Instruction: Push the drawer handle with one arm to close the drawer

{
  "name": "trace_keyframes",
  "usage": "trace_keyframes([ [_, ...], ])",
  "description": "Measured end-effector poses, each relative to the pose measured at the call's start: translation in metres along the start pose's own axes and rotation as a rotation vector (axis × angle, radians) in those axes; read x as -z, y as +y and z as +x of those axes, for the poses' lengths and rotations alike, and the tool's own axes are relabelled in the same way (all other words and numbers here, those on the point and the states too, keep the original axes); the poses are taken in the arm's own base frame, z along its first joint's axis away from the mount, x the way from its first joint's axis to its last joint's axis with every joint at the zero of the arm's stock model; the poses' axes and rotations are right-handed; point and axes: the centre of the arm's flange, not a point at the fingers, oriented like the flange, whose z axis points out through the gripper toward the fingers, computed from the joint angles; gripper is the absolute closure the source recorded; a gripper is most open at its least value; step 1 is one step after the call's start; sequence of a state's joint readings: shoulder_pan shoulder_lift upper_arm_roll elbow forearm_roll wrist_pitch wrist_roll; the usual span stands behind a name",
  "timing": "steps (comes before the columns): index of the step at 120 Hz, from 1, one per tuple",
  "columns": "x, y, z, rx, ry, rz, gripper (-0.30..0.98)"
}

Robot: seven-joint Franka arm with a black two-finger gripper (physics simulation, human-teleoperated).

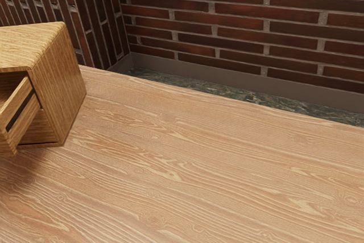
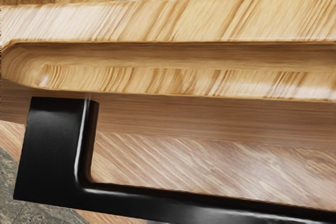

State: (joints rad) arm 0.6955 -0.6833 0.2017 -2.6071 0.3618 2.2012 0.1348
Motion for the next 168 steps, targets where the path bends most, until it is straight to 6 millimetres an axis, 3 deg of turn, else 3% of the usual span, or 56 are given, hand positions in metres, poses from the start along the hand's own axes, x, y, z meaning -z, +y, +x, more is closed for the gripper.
trace_keyframes([
  [38, -0.009, 0.005, 0.014, 0.037, 0.010, -0.024, 0.79],
  [68, -0.018, -0.001, 0.037, 0.050, 0.001, -0.015, 0.79],
  [102, -0.021, 0.002, 0.075, 0.028, 0.014, 0.006, 0.79],
  [168, -0.030, 0.010, 0.176, -0.016, 0.052, 0.006, 0.79],
])
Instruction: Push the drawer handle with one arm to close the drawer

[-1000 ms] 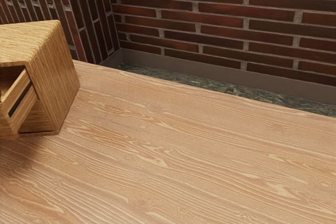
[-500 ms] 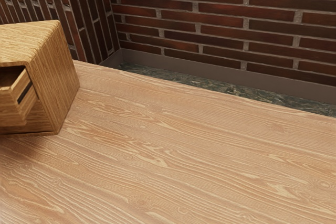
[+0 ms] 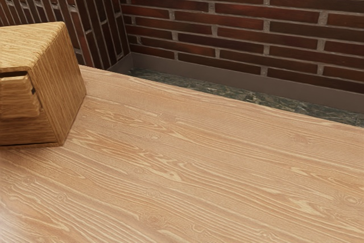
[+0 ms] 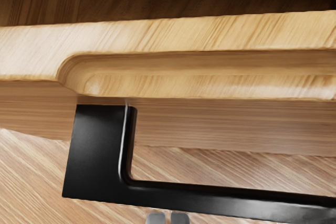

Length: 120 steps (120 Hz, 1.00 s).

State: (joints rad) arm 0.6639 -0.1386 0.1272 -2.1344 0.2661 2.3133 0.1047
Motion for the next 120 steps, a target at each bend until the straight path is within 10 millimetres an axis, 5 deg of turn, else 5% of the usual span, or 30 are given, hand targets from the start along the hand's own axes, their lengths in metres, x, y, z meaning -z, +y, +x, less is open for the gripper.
trace_keyframes([
  [33, -0.013, -0.002, 0.034, -0.010, 0.009, -0.012, 0.80],
  [48, -0.024, -0.030, 0.035, 0.032, -0.002, -0.008, 0.79],
  [60, -0.002, -0.036, 0.012, 0.060, 0.022, -0.025, 0.79],
  [66, 0.031, 0.001, -0.009, 0.018, 0.062, -0.051, 0.79],
  [77, 0.123, 0.064, -0.044, 0.001, 0.144, -0.105, 0.78],
  [91, 0.210, 0.172, -0.043, 0.032, 0.104, -0.280, 0.53],
  [102, 0.240, 0.229, -0.029, 0.090, -0.037, -0.386, 0.35],
  [120, 0.229, 0.240, -0.038, 0.285, -0.232, -0.332, 0.17],
])
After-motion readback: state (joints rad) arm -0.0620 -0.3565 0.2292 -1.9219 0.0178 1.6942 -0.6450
